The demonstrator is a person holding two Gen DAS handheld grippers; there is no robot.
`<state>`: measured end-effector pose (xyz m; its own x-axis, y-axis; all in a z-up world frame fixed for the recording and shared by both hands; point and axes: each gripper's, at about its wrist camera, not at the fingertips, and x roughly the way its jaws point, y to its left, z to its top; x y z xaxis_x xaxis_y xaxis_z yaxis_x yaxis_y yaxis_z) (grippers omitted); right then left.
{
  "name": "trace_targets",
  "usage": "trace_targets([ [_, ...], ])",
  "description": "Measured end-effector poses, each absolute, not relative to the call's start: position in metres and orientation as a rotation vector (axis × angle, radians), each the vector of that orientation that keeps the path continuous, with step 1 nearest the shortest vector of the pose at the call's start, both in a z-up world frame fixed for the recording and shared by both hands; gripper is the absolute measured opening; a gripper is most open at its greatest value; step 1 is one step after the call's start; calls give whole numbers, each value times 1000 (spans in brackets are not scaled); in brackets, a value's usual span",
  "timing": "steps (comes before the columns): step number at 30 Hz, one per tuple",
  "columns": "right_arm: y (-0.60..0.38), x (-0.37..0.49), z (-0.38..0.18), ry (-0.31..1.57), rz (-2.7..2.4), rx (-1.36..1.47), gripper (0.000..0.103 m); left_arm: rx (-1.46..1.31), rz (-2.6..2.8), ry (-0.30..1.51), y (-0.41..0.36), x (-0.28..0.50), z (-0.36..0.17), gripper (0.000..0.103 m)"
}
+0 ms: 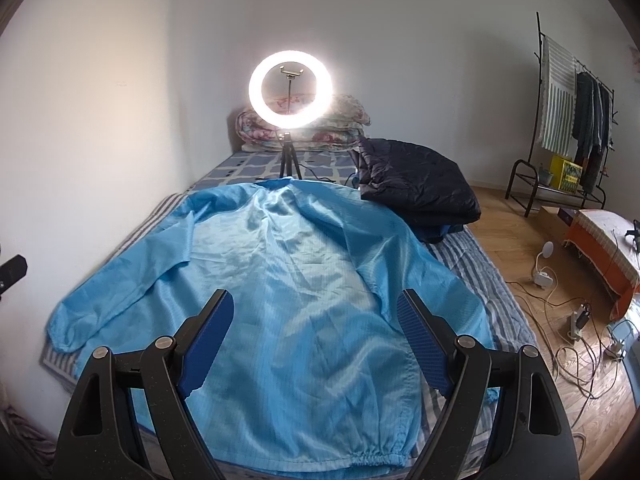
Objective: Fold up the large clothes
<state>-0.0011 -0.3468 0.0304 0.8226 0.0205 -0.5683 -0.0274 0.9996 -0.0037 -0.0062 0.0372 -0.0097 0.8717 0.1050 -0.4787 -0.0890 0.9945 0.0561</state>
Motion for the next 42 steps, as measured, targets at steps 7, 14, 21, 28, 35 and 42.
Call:
trace_targets([
  [7, -321, 17, 30, 641, 99, -26, 84, 29, 188, 553, 74, 2, -26, 103],
  [14, -309, 30, 54, 560, 154, 77, 84, 12, 219, 587, 113, 6, -47, 102],
  [21, -295, 79, 59, 560, 258, 182, 84, -64, 290, 718, 156, 1, -87, 84],
  [28, -268, 102, 9, 733, 456, 136, 83, -243, 283, 862, 194, 4, -136, 77],
  [35, -267, 90, 1, 760, 519, 87, 83, -395, 294, 978, 225, 23, -186, 76],
  [42, -262, 81, -1, 751, 537, 16, 83, -398, 370, 1042, 236, 44, -213, 67],
])
